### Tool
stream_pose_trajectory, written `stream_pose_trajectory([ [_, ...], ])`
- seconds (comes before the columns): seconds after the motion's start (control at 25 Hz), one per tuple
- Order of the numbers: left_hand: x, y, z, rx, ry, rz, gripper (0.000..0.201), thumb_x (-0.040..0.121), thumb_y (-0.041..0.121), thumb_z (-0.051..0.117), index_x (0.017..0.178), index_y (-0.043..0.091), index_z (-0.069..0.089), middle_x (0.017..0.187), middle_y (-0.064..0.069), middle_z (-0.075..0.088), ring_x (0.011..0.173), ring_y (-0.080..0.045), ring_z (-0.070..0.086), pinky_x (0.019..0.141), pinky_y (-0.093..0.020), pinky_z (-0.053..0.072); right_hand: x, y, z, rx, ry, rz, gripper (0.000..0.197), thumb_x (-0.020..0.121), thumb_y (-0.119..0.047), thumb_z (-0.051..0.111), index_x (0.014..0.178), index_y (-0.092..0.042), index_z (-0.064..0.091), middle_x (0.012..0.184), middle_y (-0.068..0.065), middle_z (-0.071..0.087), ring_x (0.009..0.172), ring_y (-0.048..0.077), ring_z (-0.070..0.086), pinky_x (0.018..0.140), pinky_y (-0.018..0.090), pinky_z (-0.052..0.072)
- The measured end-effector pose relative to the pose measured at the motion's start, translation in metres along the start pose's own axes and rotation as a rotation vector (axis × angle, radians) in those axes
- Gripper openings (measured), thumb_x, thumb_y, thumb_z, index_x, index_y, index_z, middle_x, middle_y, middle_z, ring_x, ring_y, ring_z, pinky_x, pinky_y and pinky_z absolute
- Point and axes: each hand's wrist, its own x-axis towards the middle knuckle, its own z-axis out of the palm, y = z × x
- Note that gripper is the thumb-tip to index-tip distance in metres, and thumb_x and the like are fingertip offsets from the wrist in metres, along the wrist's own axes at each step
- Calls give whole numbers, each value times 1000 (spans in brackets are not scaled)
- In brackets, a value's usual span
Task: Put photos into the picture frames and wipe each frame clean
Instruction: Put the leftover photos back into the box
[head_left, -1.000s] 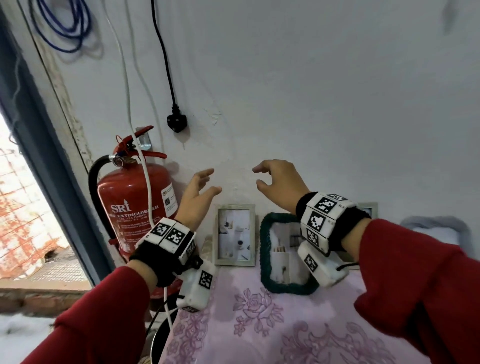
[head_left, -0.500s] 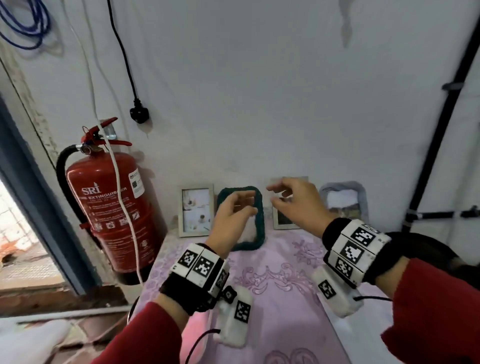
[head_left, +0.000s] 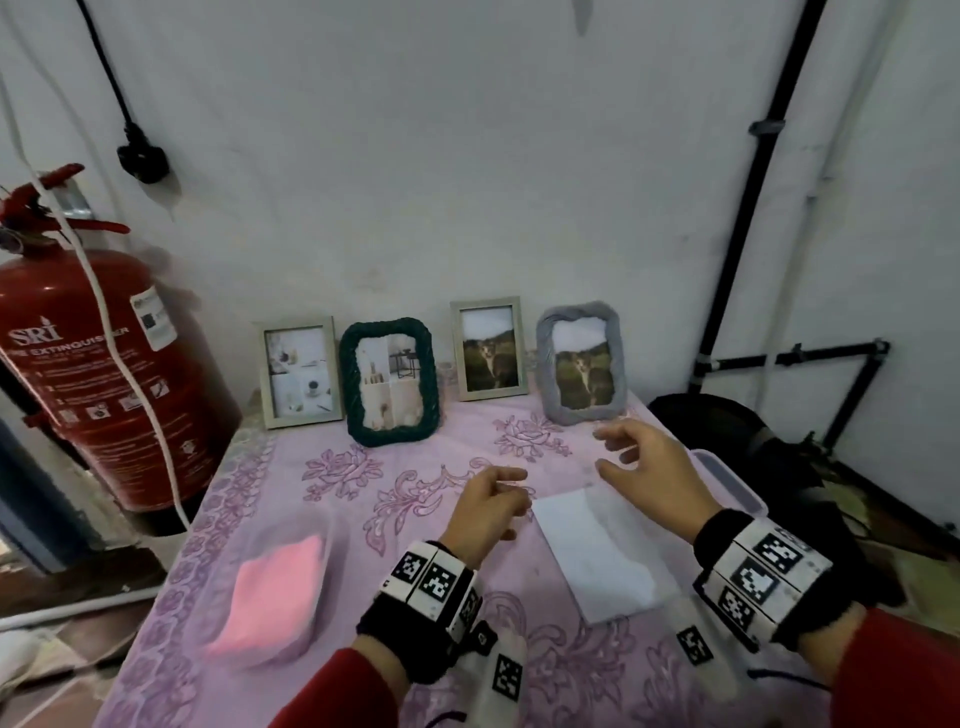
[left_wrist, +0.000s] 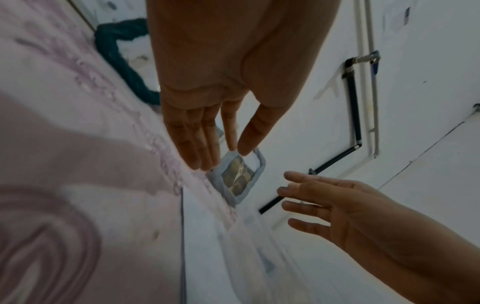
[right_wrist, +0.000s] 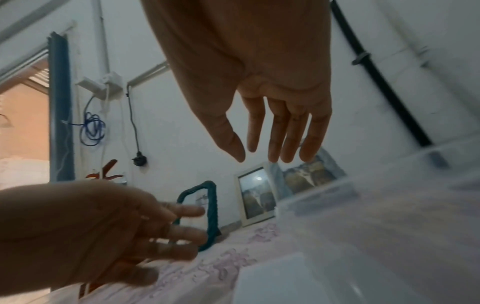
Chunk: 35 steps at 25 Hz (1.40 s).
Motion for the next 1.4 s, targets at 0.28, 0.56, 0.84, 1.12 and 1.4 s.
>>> stream_pose_trajectory([
  [0.28, -2, -29, 29, -12, -38, -217, 42, 84, -1, 50, 125, 5, 43, 75, -6, 52, 63, -15, 48, 58, -29, 47, -28, 36, 0, -84, -88, 91, 43, 80, -28, 71, 118, -12, 58, 108, 5, 58, 89, 11, 50, 82, 23, 42],
  [0.56, 14, -36, 49, -107, 14, -306, 53, 81, -4, 54, 131, 1, 36, 76, -8, 50, 65, -16, 49, 61, -32, 50, -43, 41, 10, -345, -211, 96, 39, 89, -39, 54, 127, -31, 51, 109, -2, 67, 95, 17, 63, 80, 29, 47],
  [0.84, 21, -42, 53, -115, 68, -225, 58, 75, -3, 63, 128, 5, 43, 100, -13, 56, 81, -19, 50, 64, -24, 41, -43, 41, 12, -381, -219, 71, 37, 91, -38, 47, 128, -33, 47, 95, -5, 71, 94, 18, 64, 76, 30, 46],
  [1.12, 13, -37, 59, -219, 44, -148, 67, 77, -18, 52, 134, 11, 32, 84, -10, 50, 76, -22, 54, 66, -33, 48, -44, 44, 11, -349, -200, 60, 35, 91, -38, 48, 126, -34, 48, 92, -7, 71, 92, 17, 64, 73, 28, 42],
  [1.4, 9, -41, 61, -340, 14, -148, 70, 79, -21, 47, 135, 18, 31, 95, -13, 54, 82, -25, 57, 58, -31, 52, -43, 45, 10, -332, -201, 56, 36, 91, -38, 49, 126, -33, 49, 93, -6, 72, 94, 18, 64, 73, 28, 42],
])
